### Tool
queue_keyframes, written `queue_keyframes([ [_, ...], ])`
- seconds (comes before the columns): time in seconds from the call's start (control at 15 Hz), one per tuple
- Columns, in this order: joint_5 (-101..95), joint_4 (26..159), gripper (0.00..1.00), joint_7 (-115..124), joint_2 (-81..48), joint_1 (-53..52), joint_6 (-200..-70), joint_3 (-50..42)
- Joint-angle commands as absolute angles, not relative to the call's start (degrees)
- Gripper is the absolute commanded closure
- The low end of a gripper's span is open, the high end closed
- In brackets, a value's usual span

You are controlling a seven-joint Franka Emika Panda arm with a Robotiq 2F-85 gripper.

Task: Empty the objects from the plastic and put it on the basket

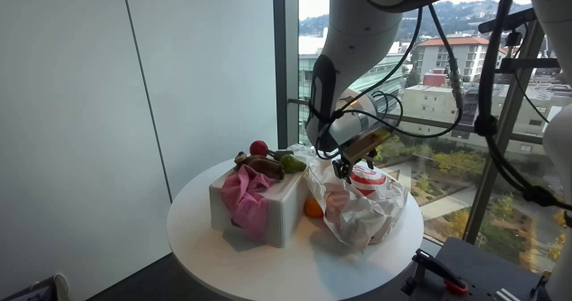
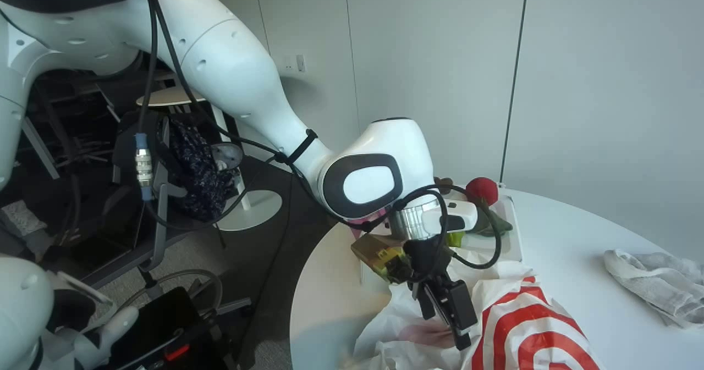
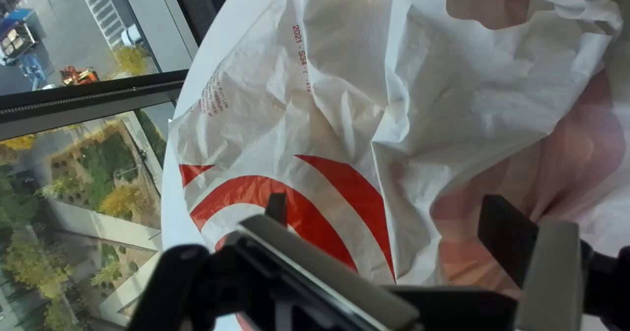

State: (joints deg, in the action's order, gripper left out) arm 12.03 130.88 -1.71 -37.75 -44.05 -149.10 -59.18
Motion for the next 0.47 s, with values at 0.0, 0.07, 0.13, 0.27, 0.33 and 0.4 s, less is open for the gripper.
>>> queue_keyframes([
  [0.0, -0.7, 131.5, 0.0, 4.5, -31.0, -40.4, -144.9, -53.8],
  [0.07, -3.2, 131.3, 0.0, 6.0, -29.7, -39.0, -144.1, -51.9],
  [0.13, -5.2, 131.1, 0.0, 7.2, -28.5, -37.2, -143.2, -49.9],
  [0.27, -8.2, 130.8, 0.0, 9.2, -26.1, -33.1, -141.4, -45.6],
  [0.33, -9.6, 130.8, 0.0, 10.3, -25.0, -30.9, -140.8, -43.4],
  [0.4, -10.9, 130.8, 0.0, 11.0, -23.8, -28.5, -140.3, -41.2],
])
